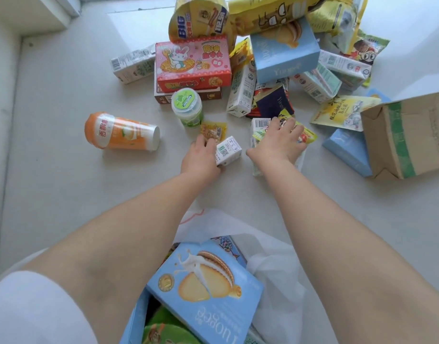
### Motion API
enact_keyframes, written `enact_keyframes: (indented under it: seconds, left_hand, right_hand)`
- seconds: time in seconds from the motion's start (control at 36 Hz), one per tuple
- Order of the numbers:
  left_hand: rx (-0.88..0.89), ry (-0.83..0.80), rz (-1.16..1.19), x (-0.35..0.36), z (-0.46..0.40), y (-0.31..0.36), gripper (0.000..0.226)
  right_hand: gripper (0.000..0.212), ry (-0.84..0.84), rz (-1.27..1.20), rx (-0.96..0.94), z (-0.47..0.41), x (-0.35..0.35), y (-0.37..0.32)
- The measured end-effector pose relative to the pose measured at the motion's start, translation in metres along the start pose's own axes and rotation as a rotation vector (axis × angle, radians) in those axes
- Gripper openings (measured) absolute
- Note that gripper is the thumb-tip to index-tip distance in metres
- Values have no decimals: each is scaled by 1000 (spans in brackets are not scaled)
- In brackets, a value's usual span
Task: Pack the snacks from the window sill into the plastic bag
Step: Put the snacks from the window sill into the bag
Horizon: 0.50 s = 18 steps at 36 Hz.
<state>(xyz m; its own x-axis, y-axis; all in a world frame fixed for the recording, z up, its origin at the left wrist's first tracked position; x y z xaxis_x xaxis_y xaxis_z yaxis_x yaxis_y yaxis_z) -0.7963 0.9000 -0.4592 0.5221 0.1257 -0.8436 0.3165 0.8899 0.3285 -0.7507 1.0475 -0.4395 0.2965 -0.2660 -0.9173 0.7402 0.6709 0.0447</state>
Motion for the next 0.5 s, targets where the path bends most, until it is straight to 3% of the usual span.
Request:
enact_keyframes:
  seconds: [0.14, 0.31, 0.5]
  left_hand:
    - [-7, -10, -4, -1, -2, -1, 56]
    - [-23, -18, 2, -4, -1, 0, 55]
    - [-34, -47, 64, -17, 17, -6, 52]
  right_hand:
    - [71, -77, 17, 63, -12, -13, -7]
    - [65, 51, 69, -81, 5, 3, -12]
    - [51, 160, -100, -229, 34, -2, 3]
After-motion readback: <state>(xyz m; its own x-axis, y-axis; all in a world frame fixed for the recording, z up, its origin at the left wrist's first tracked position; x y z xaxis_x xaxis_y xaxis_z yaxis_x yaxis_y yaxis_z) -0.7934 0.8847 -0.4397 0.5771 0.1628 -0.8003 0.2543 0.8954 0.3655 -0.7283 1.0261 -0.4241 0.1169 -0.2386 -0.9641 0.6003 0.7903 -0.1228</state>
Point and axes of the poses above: each hand's wrist, its own z-axis away from the middle knuckle, its own x-axis out of the palm, y = z × x, the point moved 1 cm from there along -z, towards the middle knuckle, and after that the axes turned 6 degrees about z, right-handed, at the moved point
